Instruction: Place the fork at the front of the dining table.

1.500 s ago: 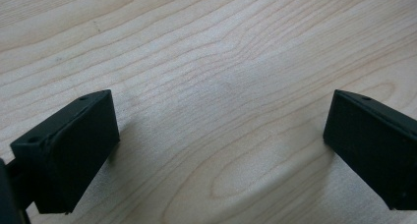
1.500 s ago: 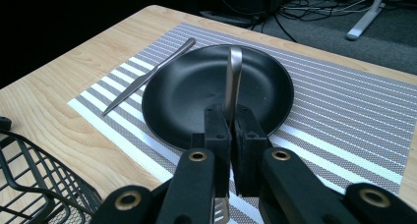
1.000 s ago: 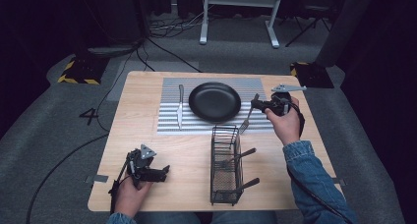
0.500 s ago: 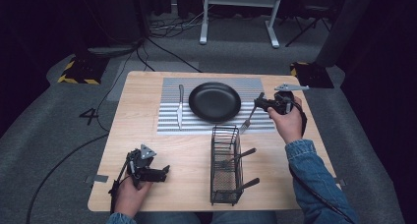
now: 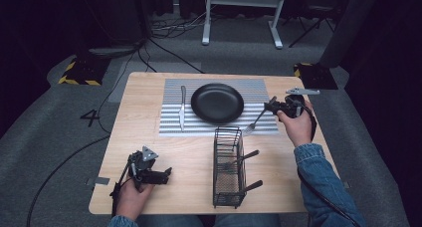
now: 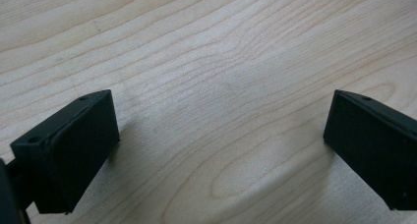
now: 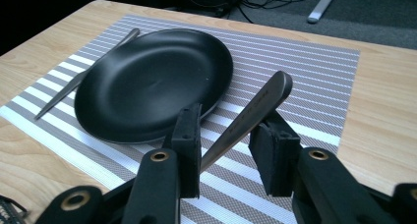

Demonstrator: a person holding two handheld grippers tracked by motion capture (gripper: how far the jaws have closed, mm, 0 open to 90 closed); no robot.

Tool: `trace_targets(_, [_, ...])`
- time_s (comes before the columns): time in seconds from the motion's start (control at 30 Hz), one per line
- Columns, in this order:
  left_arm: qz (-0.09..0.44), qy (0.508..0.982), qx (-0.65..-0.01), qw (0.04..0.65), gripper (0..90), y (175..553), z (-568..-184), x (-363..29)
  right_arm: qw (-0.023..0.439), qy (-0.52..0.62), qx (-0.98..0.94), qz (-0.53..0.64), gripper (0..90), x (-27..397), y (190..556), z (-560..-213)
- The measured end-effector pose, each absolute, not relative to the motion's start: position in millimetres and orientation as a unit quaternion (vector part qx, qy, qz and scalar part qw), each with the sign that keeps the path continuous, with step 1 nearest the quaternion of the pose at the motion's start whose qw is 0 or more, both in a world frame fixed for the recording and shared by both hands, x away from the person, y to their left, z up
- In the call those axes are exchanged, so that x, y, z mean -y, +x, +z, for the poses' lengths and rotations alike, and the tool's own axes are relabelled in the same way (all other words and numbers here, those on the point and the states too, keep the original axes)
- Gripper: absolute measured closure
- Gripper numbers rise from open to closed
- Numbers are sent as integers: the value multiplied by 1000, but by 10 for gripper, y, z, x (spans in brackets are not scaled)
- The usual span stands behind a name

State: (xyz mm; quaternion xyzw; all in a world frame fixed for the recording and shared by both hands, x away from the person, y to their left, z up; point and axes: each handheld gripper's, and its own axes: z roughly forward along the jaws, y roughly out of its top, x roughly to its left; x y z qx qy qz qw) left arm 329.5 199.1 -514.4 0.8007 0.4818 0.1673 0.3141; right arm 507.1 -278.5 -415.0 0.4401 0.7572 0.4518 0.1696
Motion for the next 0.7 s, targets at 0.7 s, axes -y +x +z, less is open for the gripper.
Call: trace_targets(0.7, [168, 801, -482, 314, 2, 3295, -5143, -1990, 160, 483, -746, 430, 636, 3054, 5135, -4399])
